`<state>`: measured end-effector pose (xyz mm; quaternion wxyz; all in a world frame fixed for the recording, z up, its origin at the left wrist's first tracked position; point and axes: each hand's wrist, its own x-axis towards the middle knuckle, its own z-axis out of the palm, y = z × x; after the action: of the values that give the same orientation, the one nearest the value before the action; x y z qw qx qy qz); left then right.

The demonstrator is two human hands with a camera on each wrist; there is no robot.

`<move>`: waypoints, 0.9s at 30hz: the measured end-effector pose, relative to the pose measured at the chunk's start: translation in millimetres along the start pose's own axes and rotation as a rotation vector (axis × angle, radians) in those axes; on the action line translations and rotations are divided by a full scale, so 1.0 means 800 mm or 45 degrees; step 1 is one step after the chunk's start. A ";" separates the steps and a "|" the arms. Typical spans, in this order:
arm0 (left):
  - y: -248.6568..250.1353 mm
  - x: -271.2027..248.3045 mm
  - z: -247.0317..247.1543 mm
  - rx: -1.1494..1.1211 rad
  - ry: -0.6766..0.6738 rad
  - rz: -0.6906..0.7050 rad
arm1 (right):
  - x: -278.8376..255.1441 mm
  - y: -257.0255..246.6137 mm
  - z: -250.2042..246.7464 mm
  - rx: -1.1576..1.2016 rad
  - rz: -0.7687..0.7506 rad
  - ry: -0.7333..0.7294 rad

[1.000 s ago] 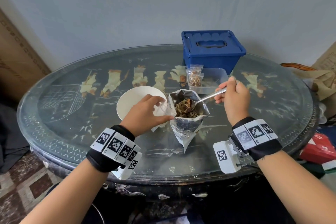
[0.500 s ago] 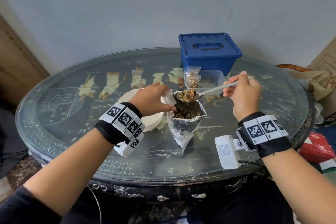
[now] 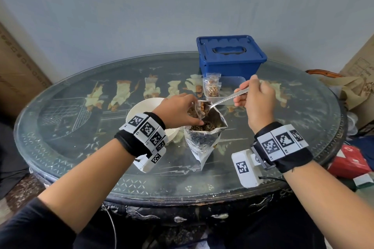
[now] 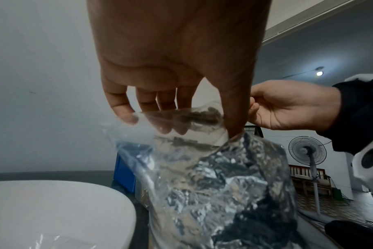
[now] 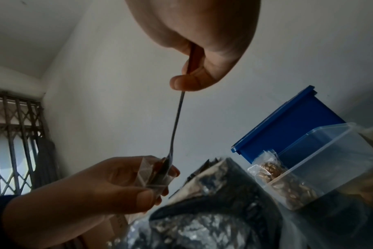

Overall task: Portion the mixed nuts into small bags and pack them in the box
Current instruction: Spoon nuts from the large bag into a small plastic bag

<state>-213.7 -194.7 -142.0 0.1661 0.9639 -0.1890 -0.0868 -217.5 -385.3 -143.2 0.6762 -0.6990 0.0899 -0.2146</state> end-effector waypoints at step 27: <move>-0.023 -0.050 0.061 -0.660 0.610 -0.170 | -0.008 -0.017 -0.008 -0.402 -0.790 -0.225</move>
<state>-255.2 -176.7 -189.4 0.4386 0.8930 -0.0531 0.0857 -228.3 -387.0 -131.1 0.4676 -0.8048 -0.1534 -0.3318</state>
